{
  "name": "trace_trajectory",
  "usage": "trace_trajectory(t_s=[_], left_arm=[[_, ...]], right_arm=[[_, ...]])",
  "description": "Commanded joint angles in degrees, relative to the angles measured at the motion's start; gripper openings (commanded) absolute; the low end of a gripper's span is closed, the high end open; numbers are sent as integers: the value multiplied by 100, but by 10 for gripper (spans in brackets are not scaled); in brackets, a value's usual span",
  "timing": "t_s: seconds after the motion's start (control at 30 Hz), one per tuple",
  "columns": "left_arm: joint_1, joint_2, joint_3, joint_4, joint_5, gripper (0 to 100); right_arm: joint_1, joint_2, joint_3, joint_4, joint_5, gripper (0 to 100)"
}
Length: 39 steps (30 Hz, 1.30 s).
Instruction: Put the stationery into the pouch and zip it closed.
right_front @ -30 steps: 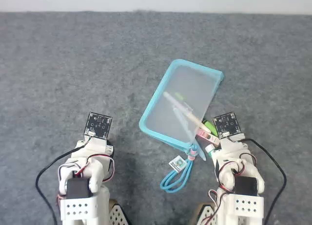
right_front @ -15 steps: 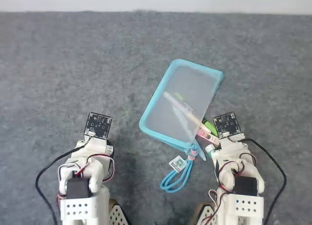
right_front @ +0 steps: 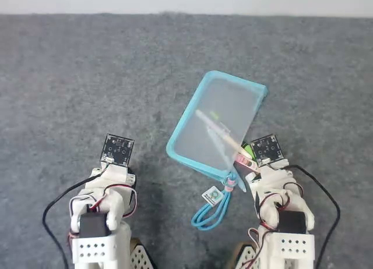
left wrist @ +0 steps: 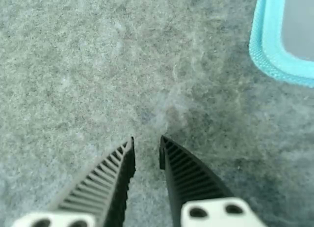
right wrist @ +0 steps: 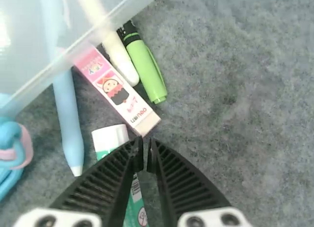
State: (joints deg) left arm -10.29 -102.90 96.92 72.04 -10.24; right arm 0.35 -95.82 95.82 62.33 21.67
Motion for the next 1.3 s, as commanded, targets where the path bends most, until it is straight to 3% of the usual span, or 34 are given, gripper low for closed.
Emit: trace_trajectory(t_s=[0.0,0.3,0.4,0.53,0.67,0.83,1.07,1.27], left_arm=[[9,-141,-31,35,70,84],[0,-141,-31,35,70,85],[0,-141,-31,35,53,85],[-35,-141,-31,-9,-9,85],[-44,-141,-31,-9,-809,84],[-35,-132,-31,211,-1873,84],[-35,-132,-31,229,-1952,84],[-35,-132,-31,229,-1960,84]], right_arm=[[-92,-154,105,92,-97,36],[-40,-163,0,-593,18,37],[-40,-101,-413,-444,571,34],[-136,-92,-1090,-13,563,34],[-426,180,-1785,365,563,34],[-954,1675,-2690,321,229,35],[-2193,4444,-4070,92,-448,39],[-3187,6185,-4686,136,-220,129]])
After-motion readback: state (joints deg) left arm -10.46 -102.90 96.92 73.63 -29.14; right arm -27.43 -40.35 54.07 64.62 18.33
